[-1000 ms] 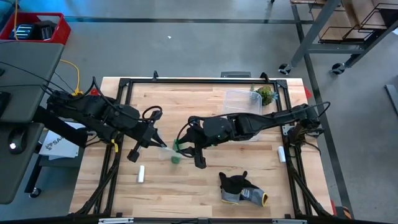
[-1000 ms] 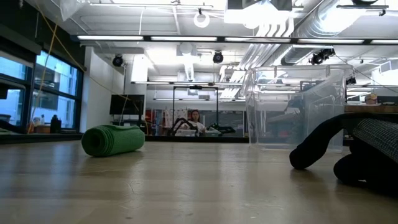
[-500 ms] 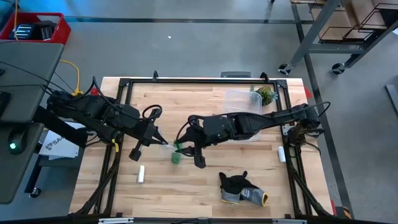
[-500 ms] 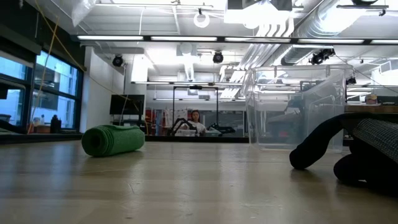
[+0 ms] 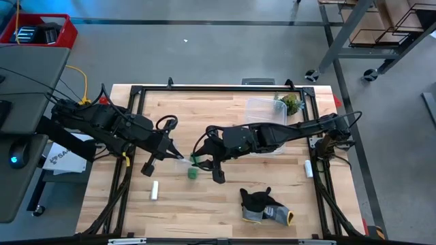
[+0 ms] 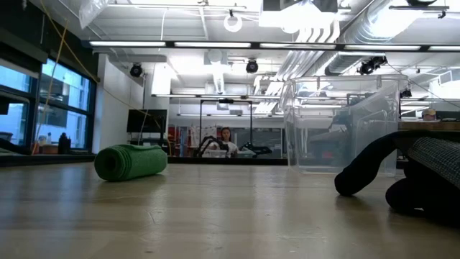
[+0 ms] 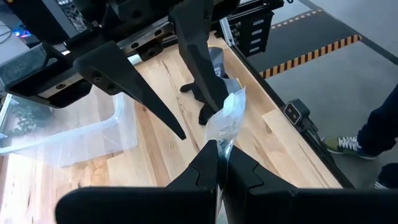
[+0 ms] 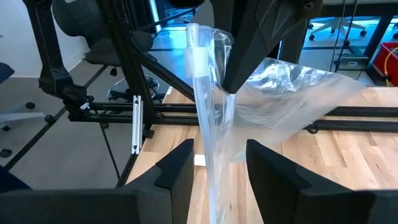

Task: Roll bandage
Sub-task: Open the transparent zip bag

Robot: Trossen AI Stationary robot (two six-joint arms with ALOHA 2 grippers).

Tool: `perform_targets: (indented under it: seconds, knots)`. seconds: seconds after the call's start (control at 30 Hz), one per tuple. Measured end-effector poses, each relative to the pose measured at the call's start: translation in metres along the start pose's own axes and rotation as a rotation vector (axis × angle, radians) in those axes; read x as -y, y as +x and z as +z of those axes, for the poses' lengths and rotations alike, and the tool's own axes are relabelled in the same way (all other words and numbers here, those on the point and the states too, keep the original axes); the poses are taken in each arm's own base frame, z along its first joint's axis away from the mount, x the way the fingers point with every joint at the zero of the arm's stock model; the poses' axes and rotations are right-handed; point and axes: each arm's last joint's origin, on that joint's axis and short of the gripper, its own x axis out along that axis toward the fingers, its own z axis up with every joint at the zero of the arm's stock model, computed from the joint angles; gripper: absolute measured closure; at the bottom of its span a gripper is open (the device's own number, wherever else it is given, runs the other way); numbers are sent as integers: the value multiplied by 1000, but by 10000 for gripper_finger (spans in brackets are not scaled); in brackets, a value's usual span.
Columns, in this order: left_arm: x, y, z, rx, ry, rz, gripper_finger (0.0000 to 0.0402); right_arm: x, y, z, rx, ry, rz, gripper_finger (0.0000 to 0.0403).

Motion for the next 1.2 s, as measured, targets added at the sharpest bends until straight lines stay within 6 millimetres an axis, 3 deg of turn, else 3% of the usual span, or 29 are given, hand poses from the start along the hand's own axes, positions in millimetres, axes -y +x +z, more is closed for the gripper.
perform_targets:
  seconds: [0.17,0.33,0.5,0.67,0.8,0.97,1.2]
  knots:
    - [1,2,-4,-42,9,-6,401,1,1,-3,-31,0,-6,267]
    - [6,22,-33,-227,-72,-19,401,4,3,-17,-154,22,-25,268]
    - [19,12,-59,-131,-176,75,402,1,0,-27,-262,57,-37,270]
    - [35,13,-105,-56,-241,177,401,-3,-1,-31,-302,111,-43,270]
    - [51,33,-145,-67,-176,178,402,-2,3,-33,-304,187,-62,270]
    - [64,59,-191,-184,-19,190,402,2,28,-48,-316,358,-70,270]
    - [77,75,-239,-194,-1,136,402,4,87,-81,-240,585,-64,270]
